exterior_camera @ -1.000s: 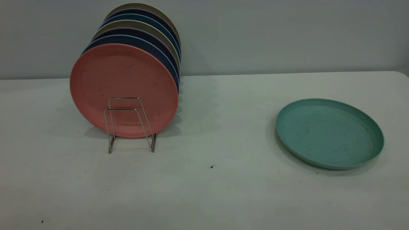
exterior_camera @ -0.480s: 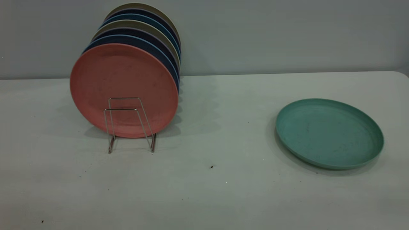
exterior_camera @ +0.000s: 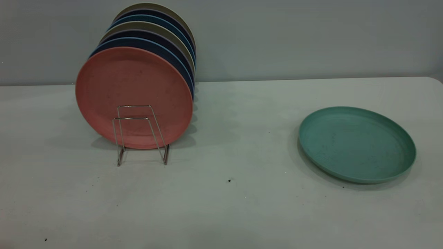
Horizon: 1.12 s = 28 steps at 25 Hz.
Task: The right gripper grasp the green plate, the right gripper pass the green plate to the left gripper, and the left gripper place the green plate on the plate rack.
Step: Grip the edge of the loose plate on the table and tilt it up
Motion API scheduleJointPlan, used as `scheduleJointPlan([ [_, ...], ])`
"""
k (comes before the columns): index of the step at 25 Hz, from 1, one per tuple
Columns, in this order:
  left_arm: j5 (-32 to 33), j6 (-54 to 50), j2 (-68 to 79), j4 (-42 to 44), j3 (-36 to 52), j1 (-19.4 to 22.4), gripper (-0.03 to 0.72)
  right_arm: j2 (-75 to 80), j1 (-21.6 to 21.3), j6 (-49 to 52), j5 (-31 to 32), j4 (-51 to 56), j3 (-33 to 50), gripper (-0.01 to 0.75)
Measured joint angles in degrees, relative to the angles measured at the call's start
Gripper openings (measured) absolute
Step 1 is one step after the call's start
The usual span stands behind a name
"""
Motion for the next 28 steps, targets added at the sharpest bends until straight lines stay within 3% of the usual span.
scheduleJointPlan([
  [5, -4.7, 3.0, 12.7, -2.8, -5.9, 0.0, 0.578, 14.2, 0.0, -11.5, -5.2, 13.1, -0.3, 0.550],
  [12, -8.6, 15.1, 27.4, -19.5, -9.9, -0.7, 0.578, 34.1, 0.0, -20.6, -13.4, 23.4, -1.7, 0.546],
  [19, -11.1, 23.9, 41.5, -30.1, -15.1, -9.4, 0.578, 51.7, -1.1, -22.4, -14.6, 24.9, -10.4, 0.546],
  [28, -15.4, 24.9, 57.9, -35.7, -24.0, -20.0, 0.578, 69.4, -8.5, -22.7, -11.3, 26.2, -23.9, 0.546],
])
